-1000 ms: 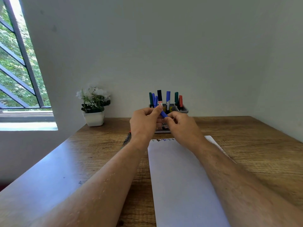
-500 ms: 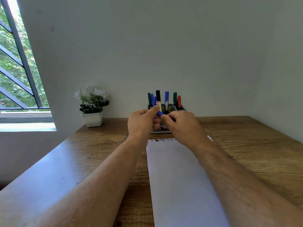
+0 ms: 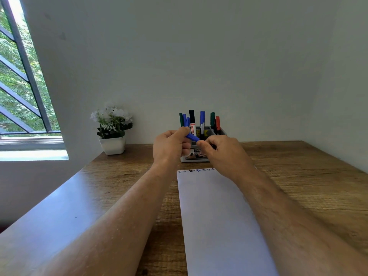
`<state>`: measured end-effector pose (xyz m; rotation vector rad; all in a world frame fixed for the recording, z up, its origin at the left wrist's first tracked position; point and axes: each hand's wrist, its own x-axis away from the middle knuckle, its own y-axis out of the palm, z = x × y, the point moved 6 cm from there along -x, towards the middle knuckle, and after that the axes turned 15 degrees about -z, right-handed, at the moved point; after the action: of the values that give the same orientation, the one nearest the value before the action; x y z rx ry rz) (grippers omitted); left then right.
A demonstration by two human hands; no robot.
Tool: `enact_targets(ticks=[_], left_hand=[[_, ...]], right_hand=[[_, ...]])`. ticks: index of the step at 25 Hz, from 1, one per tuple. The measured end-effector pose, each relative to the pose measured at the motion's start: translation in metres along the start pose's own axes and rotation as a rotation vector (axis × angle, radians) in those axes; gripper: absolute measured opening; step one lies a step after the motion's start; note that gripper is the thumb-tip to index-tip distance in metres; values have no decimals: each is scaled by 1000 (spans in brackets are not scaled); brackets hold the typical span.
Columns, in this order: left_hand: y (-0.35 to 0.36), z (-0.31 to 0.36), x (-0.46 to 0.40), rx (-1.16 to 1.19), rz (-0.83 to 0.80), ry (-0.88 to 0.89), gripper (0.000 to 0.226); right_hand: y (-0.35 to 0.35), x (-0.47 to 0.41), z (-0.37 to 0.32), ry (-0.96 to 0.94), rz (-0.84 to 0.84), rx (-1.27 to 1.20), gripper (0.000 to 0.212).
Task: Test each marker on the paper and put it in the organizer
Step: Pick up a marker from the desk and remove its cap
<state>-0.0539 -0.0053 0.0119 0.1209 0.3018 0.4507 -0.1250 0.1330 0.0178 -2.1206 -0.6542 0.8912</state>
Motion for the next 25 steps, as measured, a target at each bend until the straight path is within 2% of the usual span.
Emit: enact_targets(ticks=[2,5,9,14,18,21,25], left_hand=[[-6,1,-1,27,46,7,14],[-13,-4,-3,195,71,-45,19],[-2,-8,-1,381,-72,-83,15],[10,-3,1,489,-177,-55,15],[15,-4,2,371,-189,-53,25],[16,-8,1,248,-144,-90,22],[19,-14,1,85,-91,-160,28]], right_hand=[[0,1,5,2,8,18,20],[1,-1,14,42,15,-17,18],[-8,-1,12,29,120,-345,20],[-16,3,4,-38,188,-506,19],[-32,11,19,23,366,-632,25],[-44,17,34,74,479,-653,15],[-41,16,47,166,444,-746,19]])
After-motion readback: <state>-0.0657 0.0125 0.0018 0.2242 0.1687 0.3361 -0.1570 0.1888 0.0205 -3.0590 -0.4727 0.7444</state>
